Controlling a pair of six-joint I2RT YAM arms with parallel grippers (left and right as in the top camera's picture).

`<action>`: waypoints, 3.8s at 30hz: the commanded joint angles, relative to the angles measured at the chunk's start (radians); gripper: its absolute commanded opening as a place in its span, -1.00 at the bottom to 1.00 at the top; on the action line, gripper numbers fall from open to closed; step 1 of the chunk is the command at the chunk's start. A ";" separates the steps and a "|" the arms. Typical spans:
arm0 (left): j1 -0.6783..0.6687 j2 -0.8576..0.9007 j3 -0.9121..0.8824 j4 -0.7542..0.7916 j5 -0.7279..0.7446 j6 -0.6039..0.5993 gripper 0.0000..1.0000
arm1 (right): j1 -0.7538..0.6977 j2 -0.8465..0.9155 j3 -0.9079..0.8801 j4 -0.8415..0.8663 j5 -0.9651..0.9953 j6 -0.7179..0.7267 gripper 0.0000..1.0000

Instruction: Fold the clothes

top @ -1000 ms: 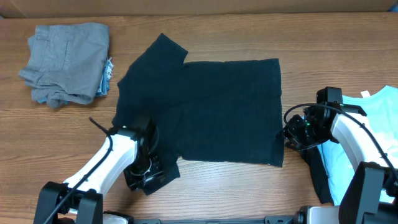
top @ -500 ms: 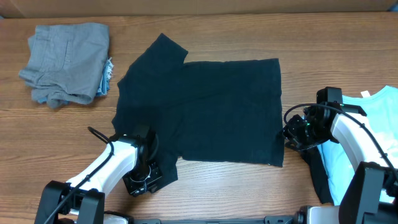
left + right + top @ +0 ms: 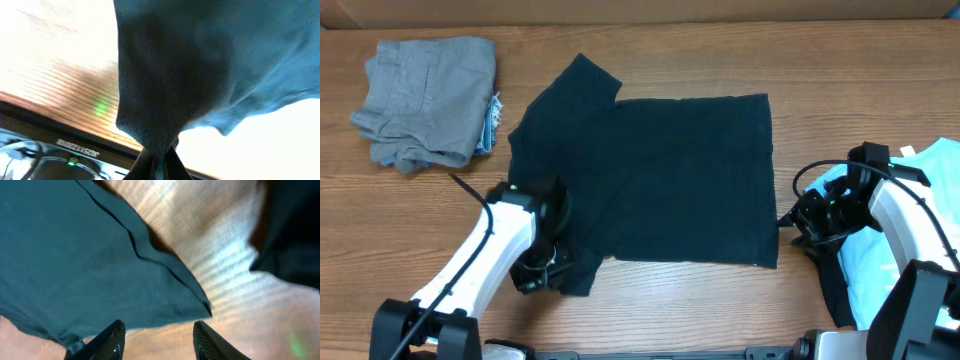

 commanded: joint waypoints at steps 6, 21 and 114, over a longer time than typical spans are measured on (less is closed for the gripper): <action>0.006 -0.011 0.084 -0.022 -0.066 0.049 -0.92 | 0.006 -0.019 -0.077 0.040 0.072 0.095 -0.07; 0.006 -0.012 0.099 -0.013 0.019 0.049 -0.91 | 0.019 -0.019 -0.248 0.178 -0.025 0.103 -0.04; 0.012 -0.016 0.151 0.451 -0.323 0.207 0.10 | 0.050 -0.170 -0.105 0.472 0.021 0.327 0.03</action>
